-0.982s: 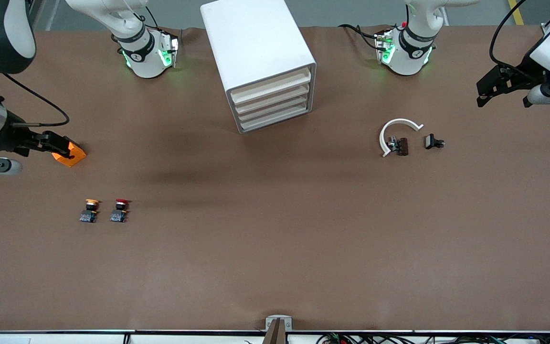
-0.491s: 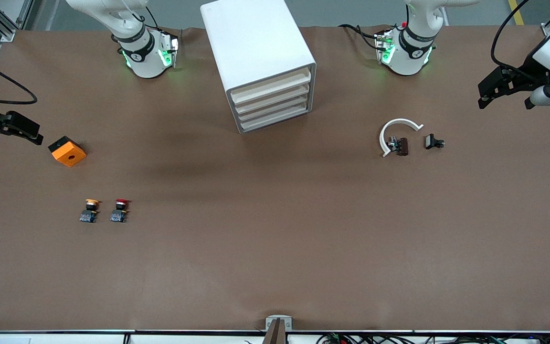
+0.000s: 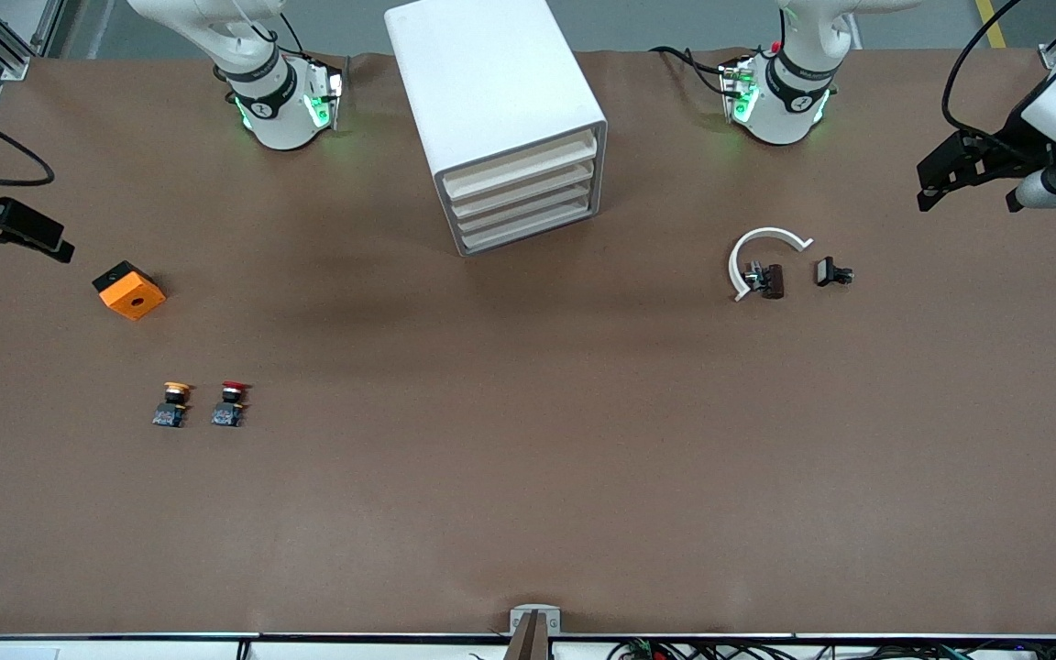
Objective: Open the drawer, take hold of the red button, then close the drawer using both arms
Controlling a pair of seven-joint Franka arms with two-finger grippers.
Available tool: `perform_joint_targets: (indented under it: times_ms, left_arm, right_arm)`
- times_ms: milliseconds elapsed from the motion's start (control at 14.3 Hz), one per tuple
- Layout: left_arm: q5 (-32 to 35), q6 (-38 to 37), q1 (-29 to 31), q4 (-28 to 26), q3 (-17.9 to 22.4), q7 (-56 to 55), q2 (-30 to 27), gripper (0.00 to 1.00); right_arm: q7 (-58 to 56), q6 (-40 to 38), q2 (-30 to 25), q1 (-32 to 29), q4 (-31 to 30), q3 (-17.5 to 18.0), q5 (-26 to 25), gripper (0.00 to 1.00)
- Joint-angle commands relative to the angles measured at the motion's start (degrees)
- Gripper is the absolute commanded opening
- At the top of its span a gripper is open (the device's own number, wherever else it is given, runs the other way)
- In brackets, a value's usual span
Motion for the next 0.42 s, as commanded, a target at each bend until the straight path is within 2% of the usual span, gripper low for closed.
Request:
perform_joint_targets:
  times_ms: [0, 351]
  left_arm:
    - [0.26, -1.78, -0.19, 1.74, 0.28, 0.81, 0.68, 1.0]
    - [0.26, -1.87, -0.1, 1.65, 0.37, 0.37, 0.77, 1.0]
  right_arm:
    - [-0.12, -1.42, -1.42, -0.94, -0.84, 0.55, 0.85, 1.0]
    - [-6.44, -0.99, -3.44, -3.13, -2.59, 0.64, 0.68, 1.0]
